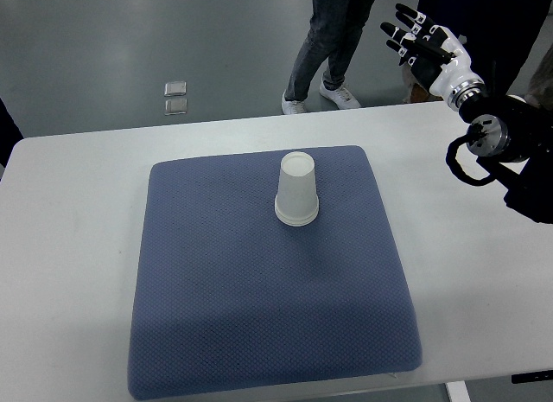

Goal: Stack paper cups

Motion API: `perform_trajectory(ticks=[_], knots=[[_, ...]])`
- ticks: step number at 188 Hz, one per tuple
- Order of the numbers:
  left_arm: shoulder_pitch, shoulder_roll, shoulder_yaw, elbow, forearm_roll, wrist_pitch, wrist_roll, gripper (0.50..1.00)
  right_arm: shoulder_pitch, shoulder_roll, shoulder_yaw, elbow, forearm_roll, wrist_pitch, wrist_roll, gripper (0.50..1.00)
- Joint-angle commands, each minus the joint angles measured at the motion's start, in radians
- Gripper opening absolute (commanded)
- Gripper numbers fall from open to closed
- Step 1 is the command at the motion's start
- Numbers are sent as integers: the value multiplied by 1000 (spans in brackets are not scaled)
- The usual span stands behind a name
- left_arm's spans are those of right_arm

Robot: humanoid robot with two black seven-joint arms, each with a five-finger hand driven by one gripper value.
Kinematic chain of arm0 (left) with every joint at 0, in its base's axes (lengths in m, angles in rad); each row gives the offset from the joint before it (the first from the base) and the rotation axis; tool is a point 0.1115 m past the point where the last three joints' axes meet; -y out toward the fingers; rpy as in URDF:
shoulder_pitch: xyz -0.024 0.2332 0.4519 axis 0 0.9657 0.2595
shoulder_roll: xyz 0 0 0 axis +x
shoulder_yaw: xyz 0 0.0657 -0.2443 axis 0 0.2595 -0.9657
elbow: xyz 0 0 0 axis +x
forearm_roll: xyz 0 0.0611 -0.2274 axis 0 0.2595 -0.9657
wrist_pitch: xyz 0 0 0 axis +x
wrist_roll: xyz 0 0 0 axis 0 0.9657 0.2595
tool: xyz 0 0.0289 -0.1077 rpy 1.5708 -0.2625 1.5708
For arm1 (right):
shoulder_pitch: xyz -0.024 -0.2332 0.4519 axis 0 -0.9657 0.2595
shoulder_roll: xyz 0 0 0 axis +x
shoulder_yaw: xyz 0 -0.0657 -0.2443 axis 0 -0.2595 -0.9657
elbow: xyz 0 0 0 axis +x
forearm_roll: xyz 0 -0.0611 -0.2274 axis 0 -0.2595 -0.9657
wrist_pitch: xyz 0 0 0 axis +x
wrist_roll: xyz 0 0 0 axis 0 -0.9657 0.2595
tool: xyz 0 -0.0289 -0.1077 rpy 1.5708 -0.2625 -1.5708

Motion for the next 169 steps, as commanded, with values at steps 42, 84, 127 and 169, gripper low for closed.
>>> perform_trajectory(ticks=[42,84,127,169], knots=[[0,0,0,-1,0,0,0,1000,-25,-1,0,-3,3,3,6,913],[0,0,0,-1,0,0,0,1000,-47,-1,0,-12,-15,0,6,913],[0,0,0,0,0,0,0,1000,-53,-4,-1,-17,-17,-7,20,913],[0,0,0,0,0,-1,0,1000,-57,-9,-1,-27,-18,-10,29,913]])
